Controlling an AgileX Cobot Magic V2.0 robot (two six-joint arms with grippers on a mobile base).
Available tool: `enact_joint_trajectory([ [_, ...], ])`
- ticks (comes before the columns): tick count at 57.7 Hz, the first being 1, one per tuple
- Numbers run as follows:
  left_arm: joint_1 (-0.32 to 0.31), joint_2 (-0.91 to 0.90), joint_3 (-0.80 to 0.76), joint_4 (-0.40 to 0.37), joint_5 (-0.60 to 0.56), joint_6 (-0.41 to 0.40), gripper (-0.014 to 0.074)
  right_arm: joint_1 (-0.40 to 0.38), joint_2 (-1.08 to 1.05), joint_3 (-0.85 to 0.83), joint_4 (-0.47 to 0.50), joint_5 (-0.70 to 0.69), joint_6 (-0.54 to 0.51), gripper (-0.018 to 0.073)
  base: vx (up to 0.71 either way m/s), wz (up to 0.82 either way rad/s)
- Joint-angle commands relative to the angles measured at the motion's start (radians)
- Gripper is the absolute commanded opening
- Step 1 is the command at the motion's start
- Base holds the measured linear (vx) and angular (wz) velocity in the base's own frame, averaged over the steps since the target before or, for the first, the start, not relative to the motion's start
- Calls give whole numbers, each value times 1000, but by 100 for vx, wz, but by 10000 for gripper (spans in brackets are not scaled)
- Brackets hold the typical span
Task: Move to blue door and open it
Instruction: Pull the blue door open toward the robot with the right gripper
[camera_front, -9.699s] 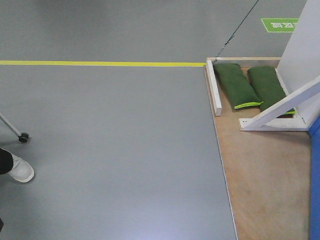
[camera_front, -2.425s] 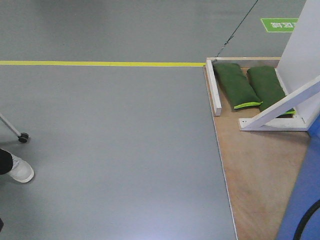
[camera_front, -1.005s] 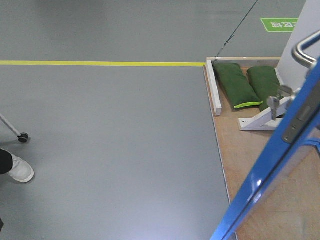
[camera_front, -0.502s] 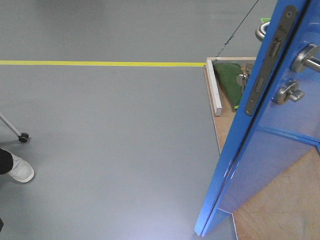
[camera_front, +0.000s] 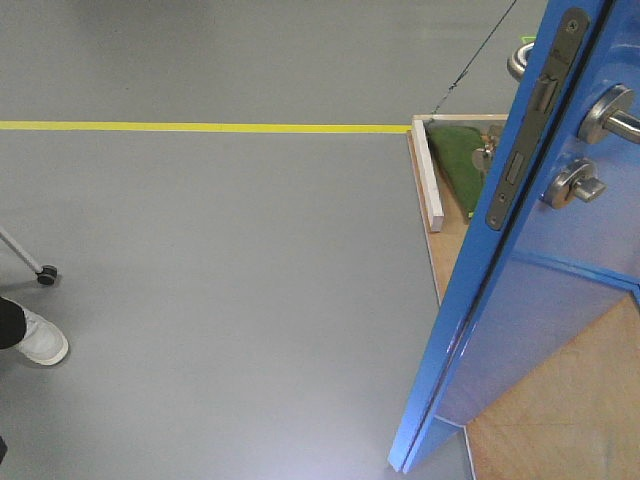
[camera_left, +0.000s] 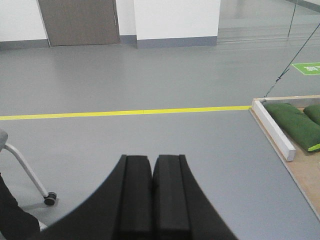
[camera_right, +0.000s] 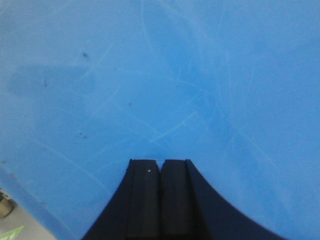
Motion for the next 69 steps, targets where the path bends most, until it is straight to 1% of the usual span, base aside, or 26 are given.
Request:
enact_joint_trajectory([
  [1,-7,-12,-26,-2,-85,-7,73,2,10,-30,43,-77,-7,12,0,0],
  [12,-7,-12,-26,-2,-85,-7,73,2,11,-30,97,-78,-7,12,0,0],
  [69,-7,-12,-26,-2,-85,-7,73,2,11,-30,97,-77,-7,12,0,0],
])
